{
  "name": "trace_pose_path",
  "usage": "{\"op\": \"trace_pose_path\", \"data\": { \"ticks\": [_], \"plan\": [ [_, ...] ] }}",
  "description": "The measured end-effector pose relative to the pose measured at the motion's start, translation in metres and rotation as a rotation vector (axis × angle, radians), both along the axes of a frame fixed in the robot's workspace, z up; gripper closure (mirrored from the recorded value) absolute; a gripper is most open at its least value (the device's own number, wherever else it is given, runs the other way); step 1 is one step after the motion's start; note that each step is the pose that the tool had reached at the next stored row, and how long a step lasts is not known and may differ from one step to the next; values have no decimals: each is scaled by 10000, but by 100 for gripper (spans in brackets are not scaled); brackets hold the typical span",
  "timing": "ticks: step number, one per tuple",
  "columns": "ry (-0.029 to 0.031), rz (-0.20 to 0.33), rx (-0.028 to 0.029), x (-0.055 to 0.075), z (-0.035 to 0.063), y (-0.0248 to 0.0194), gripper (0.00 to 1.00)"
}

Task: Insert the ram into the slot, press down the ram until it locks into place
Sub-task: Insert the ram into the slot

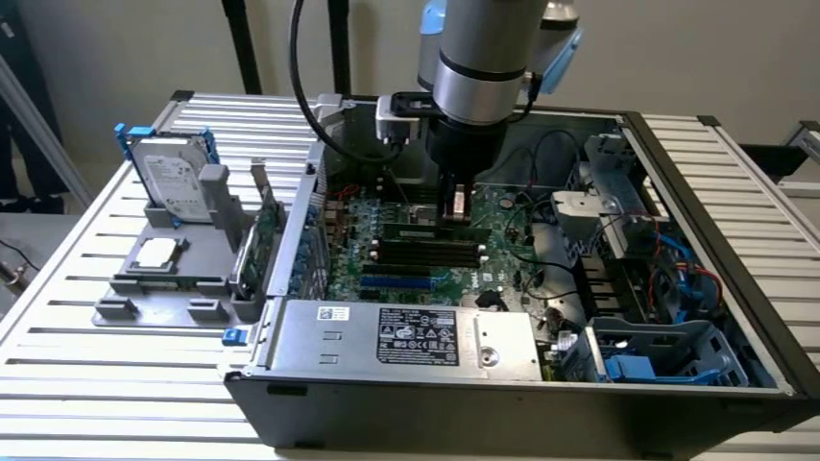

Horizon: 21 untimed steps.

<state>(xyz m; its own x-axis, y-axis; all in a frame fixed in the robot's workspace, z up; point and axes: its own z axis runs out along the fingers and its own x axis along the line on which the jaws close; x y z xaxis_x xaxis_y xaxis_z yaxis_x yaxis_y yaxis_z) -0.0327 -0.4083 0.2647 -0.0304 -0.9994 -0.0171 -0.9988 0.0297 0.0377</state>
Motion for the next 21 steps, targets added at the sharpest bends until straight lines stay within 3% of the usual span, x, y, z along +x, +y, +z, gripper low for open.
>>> {"op": "trace_pose_path", "data": {
  "ticks": [10,14,17,21],
  "plan": [
    [1,-1,-1,-44,-180,61,87],
    [-4,3,1,-44,-251,63,87],
    [-57,3,0,-44,-272,64,87],
    [-63,8,0,-44,-306,64,87]
  ]
}}
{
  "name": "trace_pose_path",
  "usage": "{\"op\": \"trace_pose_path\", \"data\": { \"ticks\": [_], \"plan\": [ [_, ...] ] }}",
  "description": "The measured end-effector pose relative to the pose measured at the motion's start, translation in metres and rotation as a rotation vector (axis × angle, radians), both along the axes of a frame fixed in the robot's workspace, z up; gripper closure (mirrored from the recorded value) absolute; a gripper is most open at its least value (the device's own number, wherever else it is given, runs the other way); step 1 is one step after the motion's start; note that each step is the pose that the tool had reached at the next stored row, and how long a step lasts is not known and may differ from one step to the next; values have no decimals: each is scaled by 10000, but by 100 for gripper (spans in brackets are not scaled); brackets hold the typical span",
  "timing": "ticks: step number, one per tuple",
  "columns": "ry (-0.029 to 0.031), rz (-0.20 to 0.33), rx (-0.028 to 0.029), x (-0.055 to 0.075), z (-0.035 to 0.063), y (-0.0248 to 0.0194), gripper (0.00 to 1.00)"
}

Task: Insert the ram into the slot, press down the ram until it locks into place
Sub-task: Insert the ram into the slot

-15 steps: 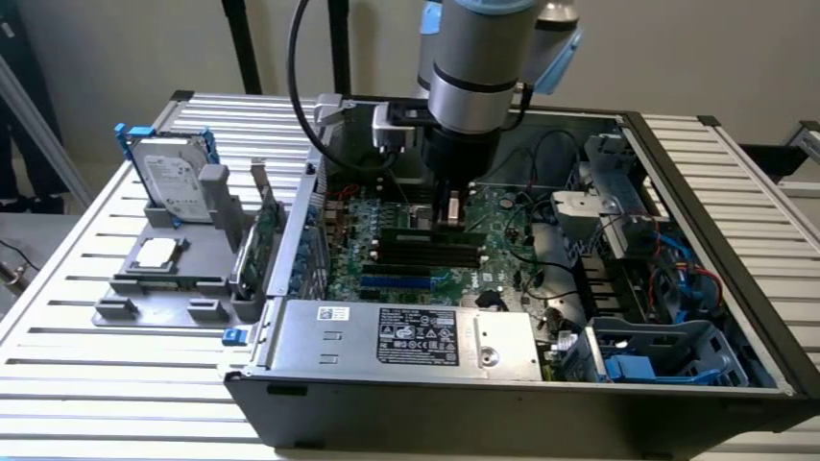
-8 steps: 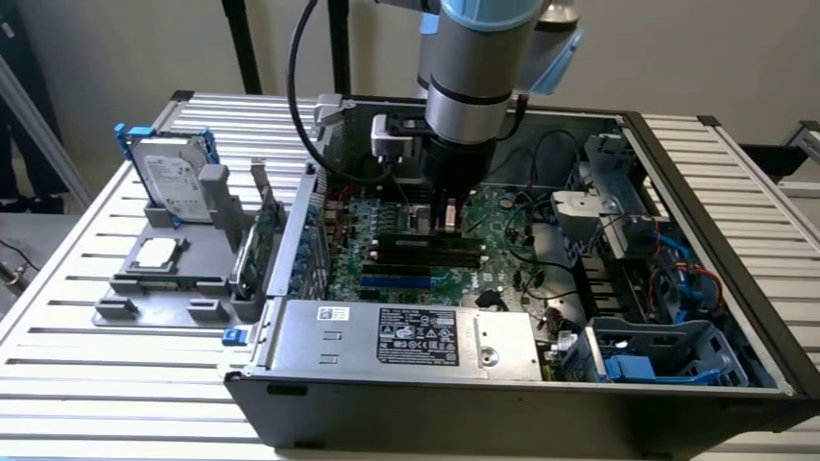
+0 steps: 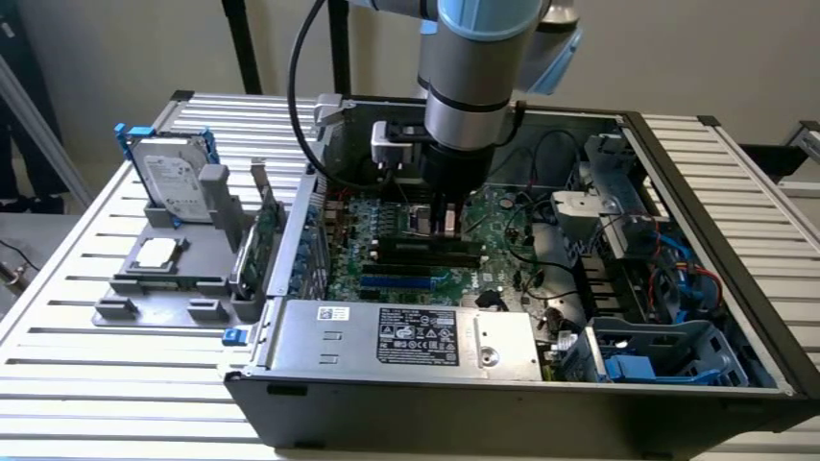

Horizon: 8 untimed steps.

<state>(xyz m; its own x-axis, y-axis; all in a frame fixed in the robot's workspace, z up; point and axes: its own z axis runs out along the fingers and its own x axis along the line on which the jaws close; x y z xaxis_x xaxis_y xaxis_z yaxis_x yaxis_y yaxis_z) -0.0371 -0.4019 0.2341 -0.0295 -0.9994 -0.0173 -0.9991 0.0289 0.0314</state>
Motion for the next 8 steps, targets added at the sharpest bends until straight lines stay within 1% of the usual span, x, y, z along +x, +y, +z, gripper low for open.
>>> {"op": "trace_pose_path", "data": {
  "ticks": [8],
  "plan": [
    [0,10,-1,0,-26,0,87]
  ]
}}
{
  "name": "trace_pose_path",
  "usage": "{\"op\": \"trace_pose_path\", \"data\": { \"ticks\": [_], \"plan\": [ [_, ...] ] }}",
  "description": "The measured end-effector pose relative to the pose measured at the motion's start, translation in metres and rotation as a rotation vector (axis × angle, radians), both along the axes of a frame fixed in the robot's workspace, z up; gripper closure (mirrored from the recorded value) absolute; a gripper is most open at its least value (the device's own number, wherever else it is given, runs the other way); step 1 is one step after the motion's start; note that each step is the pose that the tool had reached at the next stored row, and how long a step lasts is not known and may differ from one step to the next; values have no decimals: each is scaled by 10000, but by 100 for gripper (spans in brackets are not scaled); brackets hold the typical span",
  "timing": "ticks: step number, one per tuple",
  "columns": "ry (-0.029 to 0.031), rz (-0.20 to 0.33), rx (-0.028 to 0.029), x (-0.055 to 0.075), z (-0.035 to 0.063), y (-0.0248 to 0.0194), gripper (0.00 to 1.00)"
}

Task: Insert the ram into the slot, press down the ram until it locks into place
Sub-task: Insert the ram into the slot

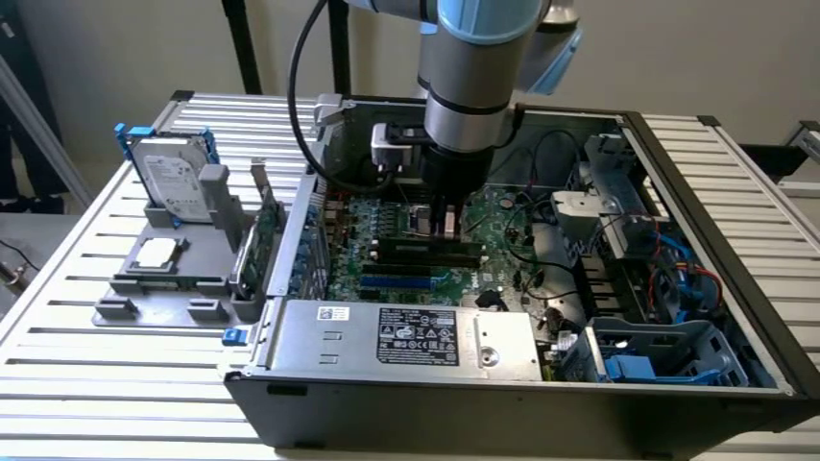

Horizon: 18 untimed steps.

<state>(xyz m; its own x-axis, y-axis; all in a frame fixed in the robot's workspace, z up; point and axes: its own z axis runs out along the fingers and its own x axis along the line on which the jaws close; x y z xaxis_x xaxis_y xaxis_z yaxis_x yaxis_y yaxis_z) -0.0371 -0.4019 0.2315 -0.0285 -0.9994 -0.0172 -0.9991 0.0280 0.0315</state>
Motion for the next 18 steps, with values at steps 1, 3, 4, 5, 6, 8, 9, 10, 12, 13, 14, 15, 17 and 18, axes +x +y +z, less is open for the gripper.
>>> {"op": "trace_pose_path", "data": {
  "ticks": [1,3,4,5,6,8,9,10,12,13,14,15,17,18],
  "plan": [
    [0,3,-1,0,-4,0,87],
    [0,7,-3,0,-12,0,87],
    [0,10,-4,0,-16,0,87],
    [0,11,-7,0,-19,0,87],
    [0,13,-8,0,-24,0,87],
    [1,16,-11,0,-32,0,87],
    [0,16,-13,0,-35,0,87],
    [0,17,-14,0,-39,0,87],
    [1,18,-17,0,-45,0,87],
    [1,19,-19,0,-47,0,87],
    [1,18,-19,0,-48,2,87],
    [1,18,-21,0,-49,2,87],
    [0,21,-23,0,-51,3,87],
    [0,25,-25,0,-51,3,87]
  ]
}}
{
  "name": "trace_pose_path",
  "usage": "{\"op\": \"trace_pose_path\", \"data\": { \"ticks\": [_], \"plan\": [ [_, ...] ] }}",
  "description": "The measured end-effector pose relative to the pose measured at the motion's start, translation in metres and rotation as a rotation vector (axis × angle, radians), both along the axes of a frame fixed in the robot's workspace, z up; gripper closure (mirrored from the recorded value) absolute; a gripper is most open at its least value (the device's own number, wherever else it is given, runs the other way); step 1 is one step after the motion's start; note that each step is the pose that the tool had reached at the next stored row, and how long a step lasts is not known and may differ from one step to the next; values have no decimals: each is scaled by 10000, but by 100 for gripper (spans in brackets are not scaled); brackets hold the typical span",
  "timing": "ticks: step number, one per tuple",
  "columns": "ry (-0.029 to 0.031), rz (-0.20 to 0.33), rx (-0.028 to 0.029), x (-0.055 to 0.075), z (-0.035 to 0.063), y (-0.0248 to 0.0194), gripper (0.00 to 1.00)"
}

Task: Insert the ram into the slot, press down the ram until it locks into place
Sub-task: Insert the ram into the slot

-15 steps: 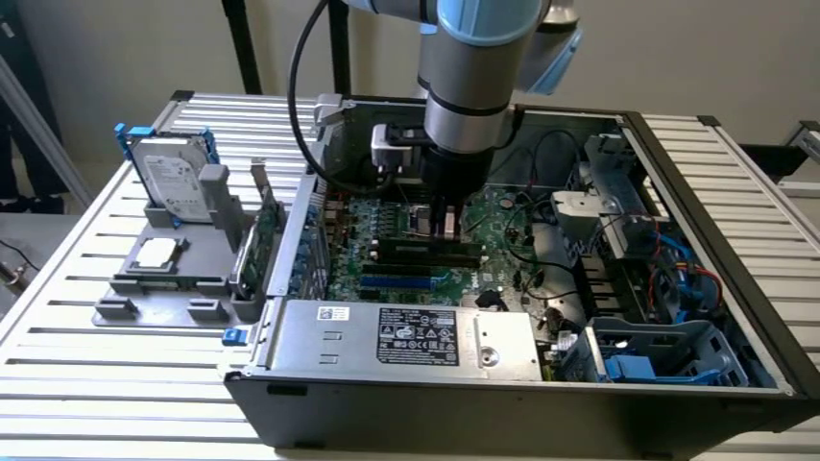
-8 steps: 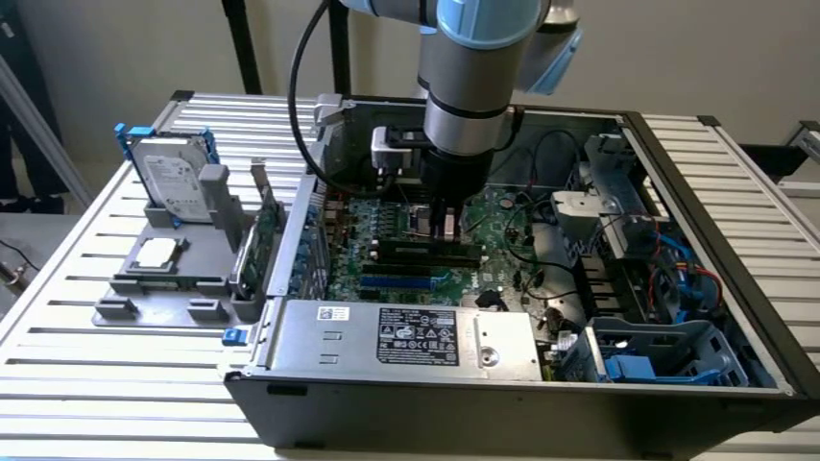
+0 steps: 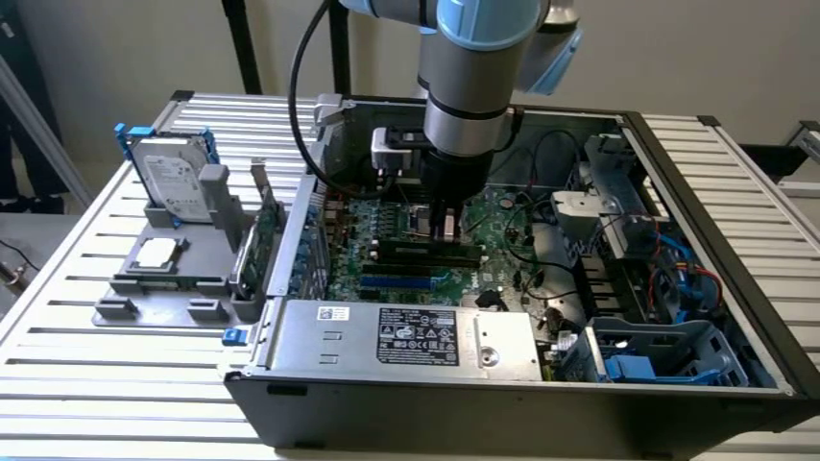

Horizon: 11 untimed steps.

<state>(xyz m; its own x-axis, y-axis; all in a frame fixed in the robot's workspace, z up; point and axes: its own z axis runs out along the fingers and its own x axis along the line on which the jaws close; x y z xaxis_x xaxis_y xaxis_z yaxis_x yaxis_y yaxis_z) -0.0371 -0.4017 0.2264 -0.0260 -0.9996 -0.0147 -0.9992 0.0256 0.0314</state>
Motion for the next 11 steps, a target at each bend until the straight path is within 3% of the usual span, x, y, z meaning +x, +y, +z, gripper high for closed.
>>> {"op": "trace_pose_path", "data": {
  "ticks": [11],
  "plan": [
    [14,124,-13,0,24,0,87]
  ]
}}
